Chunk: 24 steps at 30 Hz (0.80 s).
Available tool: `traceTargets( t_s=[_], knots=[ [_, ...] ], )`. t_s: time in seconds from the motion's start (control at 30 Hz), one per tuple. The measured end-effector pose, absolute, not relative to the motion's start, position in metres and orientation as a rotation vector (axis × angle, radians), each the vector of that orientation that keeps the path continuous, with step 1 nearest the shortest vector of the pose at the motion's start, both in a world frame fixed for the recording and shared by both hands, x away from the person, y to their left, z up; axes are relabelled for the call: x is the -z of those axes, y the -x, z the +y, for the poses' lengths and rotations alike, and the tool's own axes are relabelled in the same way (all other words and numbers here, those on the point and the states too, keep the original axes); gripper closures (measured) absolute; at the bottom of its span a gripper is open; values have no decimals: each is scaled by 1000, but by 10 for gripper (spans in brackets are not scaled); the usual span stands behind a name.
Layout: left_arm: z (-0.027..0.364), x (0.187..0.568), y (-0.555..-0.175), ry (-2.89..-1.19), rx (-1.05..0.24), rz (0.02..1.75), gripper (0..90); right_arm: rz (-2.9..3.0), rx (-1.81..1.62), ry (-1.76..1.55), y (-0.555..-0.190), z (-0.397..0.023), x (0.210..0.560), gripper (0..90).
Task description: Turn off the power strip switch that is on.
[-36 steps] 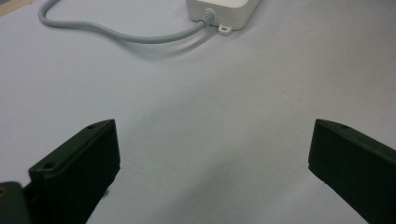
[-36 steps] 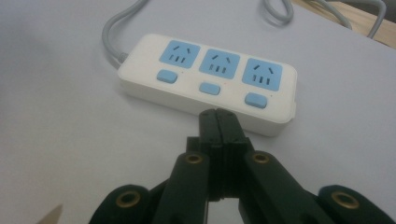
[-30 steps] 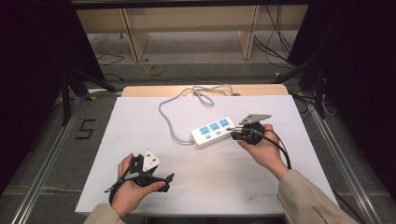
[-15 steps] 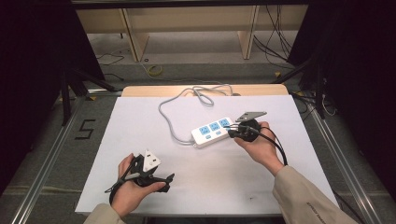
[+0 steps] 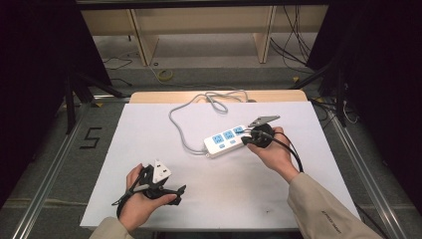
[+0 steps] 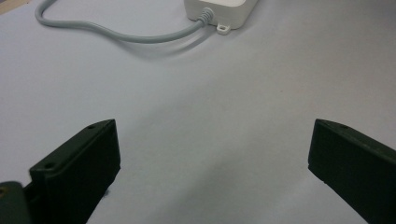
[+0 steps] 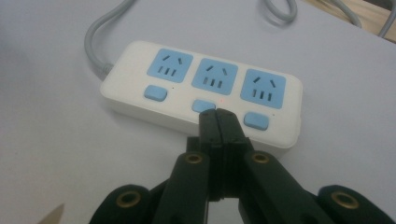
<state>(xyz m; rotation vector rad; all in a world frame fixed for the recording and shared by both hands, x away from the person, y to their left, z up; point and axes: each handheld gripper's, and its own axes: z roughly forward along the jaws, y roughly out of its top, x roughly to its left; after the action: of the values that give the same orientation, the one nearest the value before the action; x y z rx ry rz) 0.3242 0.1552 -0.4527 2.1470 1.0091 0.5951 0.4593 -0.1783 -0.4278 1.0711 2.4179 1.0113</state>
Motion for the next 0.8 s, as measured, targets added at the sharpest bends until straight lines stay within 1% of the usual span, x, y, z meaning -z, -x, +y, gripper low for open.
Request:
traceTargets(
  t_s=[0.8],
  knots=[
    [155,453,-324,-2146,-596,1007,19,2440,-994,-1053,-473,-163,424,900]
  ],
)
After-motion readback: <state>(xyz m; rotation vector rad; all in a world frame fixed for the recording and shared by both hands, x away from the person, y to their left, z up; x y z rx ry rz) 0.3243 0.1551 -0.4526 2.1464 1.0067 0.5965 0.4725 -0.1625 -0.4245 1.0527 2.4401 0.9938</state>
